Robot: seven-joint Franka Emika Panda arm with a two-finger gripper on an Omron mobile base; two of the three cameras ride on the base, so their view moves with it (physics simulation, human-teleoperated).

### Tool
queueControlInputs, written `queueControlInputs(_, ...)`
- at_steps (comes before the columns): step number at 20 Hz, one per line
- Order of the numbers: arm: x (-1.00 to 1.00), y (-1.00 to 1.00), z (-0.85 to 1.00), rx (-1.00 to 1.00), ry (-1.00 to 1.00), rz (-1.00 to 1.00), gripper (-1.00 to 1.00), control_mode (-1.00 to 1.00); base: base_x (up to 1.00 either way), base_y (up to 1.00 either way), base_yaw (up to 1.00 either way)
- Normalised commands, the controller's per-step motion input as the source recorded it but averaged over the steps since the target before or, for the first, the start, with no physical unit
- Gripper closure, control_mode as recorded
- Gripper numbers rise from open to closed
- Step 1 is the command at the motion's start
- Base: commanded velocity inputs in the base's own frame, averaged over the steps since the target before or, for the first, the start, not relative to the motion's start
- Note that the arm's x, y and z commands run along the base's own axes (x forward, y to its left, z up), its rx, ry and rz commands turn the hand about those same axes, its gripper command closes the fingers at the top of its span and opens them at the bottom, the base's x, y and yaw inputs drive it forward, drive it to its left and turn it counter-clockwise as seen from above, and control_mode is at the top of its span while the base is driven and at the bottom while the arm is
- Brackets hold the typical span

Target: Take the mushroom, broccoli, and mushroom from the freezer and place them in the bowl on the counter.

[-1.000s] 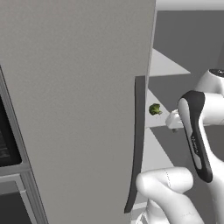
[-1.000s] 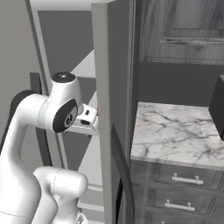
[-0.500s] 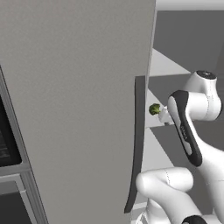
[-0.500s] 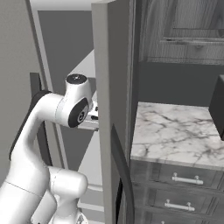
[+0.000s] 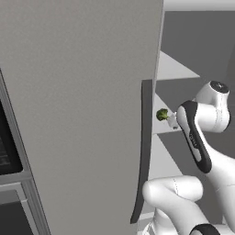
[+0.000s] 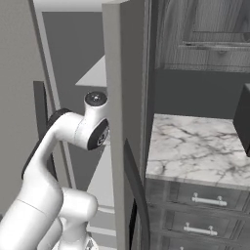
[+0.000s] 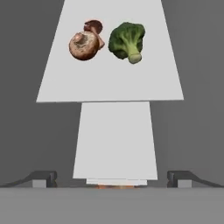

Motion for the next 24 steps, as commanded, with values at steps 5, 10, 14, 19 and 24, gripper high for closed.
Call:
queueControlInputs(5, 0.69, -0.11, -0.06, 0.01, -0.08, 0.0, -1.0, -1.0, 0.0, 0.0, 0.0)
queueControlInputs(10, 0.57, -0.08, -0.01, 0.0, 0.0, 0.0, -1.0, -1.0, 0.0, 0.0, 0.0)
queueControlInputs(14, 0.64, 0.0, -0.01, 0.0, 0.0, 0.0, -1.0, -1.0, 0.0, 0.0, 0.0)
queueControlInputs(19, 0.5, 0.0, -0.16, 0.0, 0.0, 0.0, -1.0, -1.0, 0.0, 0.0, 0.0)
queueControlInputs(24, 0.3, -0.01, -0.26, 0.0, 0.0, 0.0, -1.0, -1.0, 0.0, 0.0, 0.0)
